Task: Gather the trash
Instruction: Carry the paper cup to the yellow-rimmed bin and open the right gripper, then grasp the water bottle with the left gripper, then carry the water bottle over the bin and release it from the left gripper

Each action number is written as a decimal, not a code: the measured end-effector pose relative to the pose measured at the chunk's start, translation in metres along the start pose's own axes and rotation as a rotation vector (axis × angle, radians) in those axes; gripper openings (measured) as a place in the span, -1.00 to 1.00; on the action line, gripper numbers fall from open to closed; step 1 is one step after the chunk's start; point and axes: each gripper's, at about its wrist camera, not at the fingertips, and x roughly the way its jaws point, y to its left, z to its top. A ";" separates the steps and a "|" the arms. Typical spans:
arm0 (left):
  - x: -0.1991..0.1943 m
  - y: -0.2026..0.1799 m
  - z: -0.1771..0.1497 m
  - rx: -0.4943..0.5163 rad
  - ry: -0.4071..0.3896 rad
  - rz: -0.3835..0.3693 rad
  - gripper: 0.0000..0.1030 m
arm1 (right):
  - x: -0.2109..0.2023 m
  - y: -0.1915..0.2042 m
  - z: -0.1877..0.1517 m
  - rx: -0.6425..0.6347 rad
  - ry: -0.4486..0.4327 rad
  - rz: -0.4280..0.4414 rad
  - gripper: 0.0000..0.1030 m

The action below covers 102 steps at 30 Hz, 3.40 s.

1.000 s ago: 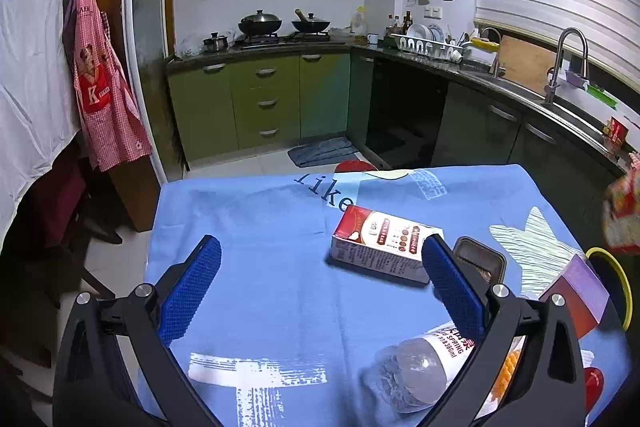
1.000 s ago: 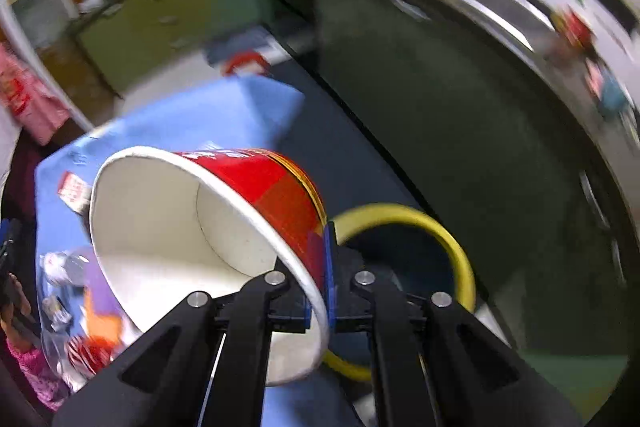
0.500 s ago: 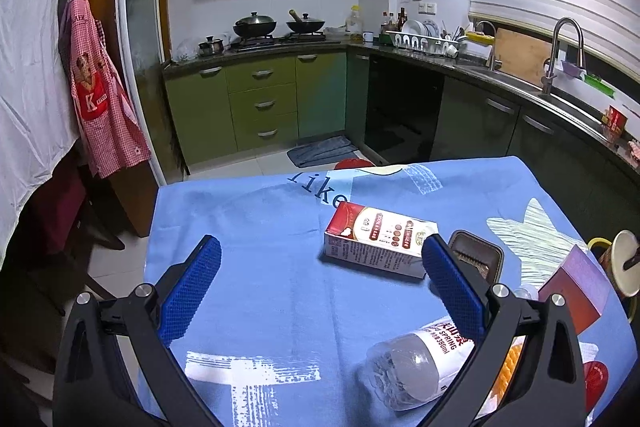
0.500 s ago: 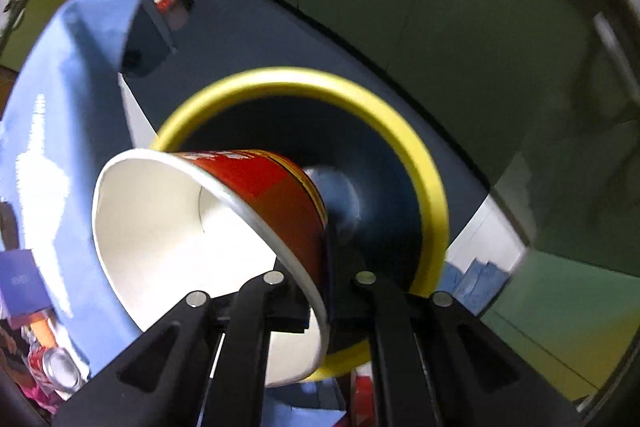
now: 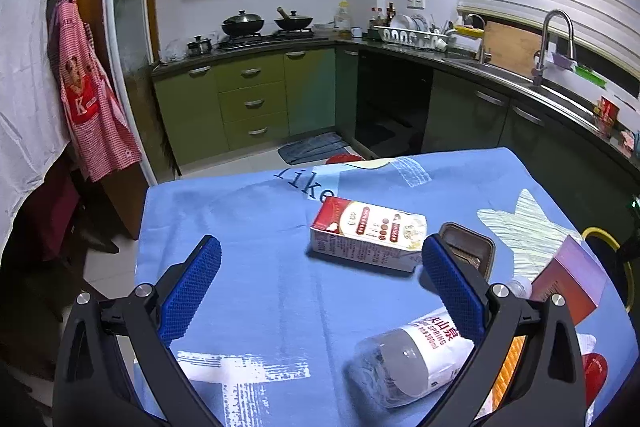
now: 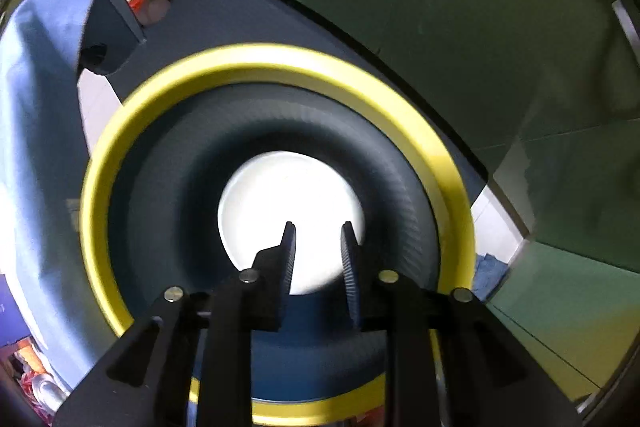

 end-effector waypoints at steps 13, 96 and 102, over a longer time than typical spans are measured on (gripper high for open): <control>-0.012 -0.058 -0.003 0.425 0.172 -0.381 0.93 | -0.070 0.020 -0.059 -0.143 -0.145 0.130 -0.35; 0.029 -0.550 -0.015 0.942 0.674 -0.737 0.06 | -0.076 -0.133 -0.188 0.000 -0.314 0.348 -0.15; 0.044 -0.567 -0.026 0.944 0.726 -0.655 0.35 | -0.069 -0.139 -0.188 0.012 -0.300 0.355 -0.15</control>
